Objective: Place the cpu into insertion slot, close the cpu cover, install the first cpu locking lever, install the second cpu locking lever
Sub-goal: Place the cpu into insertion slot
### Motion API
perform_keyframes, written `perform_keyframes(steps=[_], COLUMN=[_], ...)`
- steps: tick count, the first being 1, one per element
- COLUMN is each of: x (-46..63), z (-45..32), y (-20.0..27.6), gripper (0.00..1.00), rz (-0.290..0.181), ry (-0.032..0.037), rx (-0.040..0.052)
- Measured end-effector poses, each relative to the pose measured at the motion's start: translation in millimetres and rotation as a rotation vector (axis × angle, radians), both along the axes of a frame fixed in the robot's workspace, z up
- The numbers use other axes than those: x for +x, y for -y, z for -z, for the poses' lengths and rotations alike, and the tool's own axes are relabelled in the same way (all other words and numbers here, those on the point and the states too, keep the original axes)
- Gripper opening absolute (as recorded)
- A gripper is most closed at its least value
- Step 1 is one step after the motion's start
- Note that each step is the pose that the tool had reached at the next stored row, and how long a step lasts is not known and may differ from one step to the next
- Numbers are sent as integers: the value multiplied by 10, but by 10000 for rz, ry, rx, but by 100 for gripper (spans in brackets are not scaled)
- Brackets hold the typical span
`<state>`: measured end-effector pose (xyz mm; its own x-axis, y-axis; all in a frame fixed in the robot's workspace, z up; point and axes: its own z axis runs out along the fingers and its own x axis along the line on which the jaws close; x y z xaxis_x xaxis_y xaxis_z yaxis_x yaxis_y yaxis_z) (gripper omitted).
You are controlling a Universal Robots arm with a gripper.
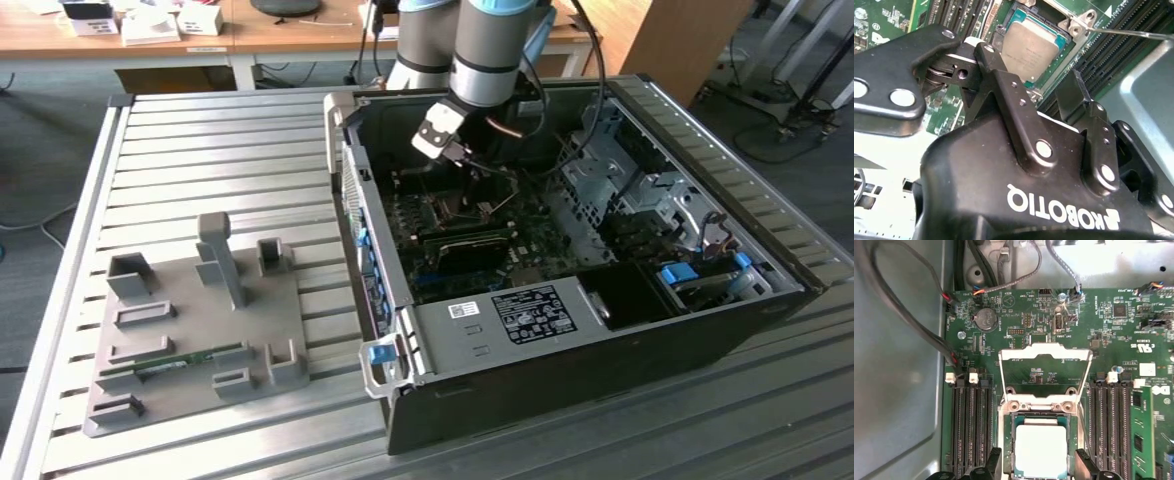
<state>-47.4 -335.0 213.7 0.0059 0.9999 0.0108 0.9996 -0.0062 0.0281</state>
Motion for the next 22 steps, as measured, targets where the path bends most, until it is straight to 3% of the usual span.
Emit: perform_keyframes(steps=[7,22], x=[0,0], z=[-117,-120], y=[-8,-8], gripper=[67,66], rz=[-1,0], ry=[1,1], rx=[-45,-56])
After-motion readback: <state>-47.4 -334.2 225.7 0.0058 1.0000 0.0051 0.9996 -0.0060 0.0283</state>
